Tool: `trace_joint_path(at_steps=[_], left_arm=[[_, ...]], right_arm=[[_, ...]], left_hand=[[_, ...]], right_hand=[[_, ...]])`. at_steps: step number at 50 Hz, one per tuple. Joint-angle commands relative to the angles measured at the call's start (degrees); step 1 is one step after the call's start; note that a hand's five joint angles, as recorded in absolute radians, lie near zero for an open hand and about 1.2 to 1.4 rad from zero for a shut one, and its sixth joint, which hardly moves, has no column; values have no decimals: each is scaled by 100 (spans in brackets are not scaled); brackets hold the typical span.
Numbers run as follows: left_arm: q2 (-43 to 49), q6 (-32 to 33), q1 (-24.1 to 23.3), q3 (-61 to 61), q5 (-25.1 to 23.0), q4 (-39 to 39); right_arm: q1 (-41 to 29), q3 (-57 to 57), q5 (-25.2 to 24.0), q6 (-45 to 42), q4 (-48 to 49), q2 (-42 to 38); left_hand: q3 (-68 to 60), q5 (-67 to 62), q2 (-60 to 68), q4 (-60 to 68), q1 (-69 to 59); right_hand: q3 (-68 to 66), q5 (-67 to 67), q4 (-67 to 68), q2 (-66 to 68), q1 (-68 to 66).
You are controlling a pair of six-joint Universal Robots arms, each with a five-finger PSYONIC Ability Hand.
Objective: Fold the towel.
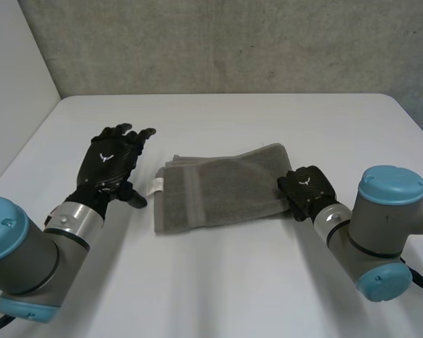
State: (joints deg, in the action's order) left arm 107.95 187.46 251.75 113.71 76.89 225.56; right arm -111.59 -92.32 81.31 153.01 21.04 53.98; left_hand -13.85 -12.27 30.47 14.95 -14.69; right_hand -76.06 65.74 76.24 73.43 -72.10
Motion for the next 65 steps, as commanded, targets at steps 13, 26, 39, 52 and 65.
trace_joint_path(at_steps=[13,26,39,52,65], left_arm=[[-459,229,-56,-69,2,-73],[-916,185,-390,-886,336,-354],[-240,-534,-1084,-1598,1074,-1144],[349,-1132,-1233,-1783,1109,-1796],[1141,-1282,-1778,-2055,1109,-2763]], right_arm=[[1298,-1007,-28,-1695,-1453,1554],[-135,-102,-36,-1247,-1444,2266],[-2350,-312,122,-974,-1356,1167],[-1068,-533,61,-264,-1189,2538],[-741,-225,52,-34,-1242,1416]], left_hand=[[381,1223,-2043,-490,464],[381,1223,-2043,-490,464],[381,1223,-2043,-490,464],[364,1206,-2026,-474,448],[347,1189,-2009,-457,431]], right_hand=[[-394,426,376,657,-790],[-394,426,376,657,-790],[2847,-2815,-2864,-2584,2451],[6606,-6574,-6624,-6343,6210],[6606,-6574,-6624,-6343,6210]])
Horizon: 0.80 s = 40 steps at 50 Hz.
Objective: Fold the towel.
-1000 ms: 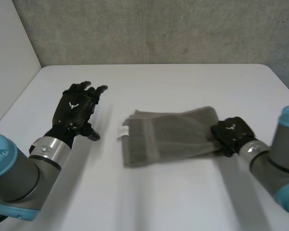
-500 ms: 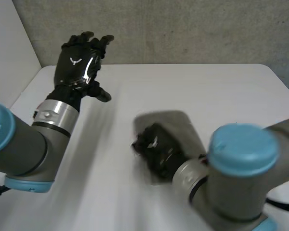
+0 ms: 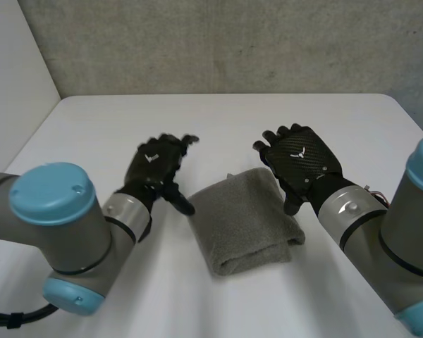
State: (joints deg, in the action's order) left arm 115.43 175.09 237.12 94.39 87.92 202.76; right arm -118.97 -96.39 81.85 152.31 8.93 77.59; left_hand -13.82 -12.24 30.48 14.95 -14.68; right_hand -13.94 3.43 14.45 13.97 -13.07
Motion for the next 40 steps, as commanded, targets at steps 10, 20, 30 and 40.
trace_joint_path(at_steps=[10,20,30,40], left_arm=[[832,-19,-738,-236,14,-527],[298,16,-756,-658,128,-737],[-1207,34,-79,-1098,621,-1309],[-1867,34,273,-1915,937,-2496]], right_arm=[[58,410,24,62,3,-1650],[23,885,59,177,-252,-886],[93,1544,551,1381,-357,204],[41,1659,1509,1864,-506,485]], left_hand=[[344,1186,-2010,-457,430],[378,1219,-2043,-490,463],[378,1219,-2043,-490,463],[378,1219,-2043,-490,463]], right_hand=[[394,-343,-445,-397,307],[394,-343,-445,-397,307],[394,-343,-445,-397,307],[394,-343,-445,-397,307]])
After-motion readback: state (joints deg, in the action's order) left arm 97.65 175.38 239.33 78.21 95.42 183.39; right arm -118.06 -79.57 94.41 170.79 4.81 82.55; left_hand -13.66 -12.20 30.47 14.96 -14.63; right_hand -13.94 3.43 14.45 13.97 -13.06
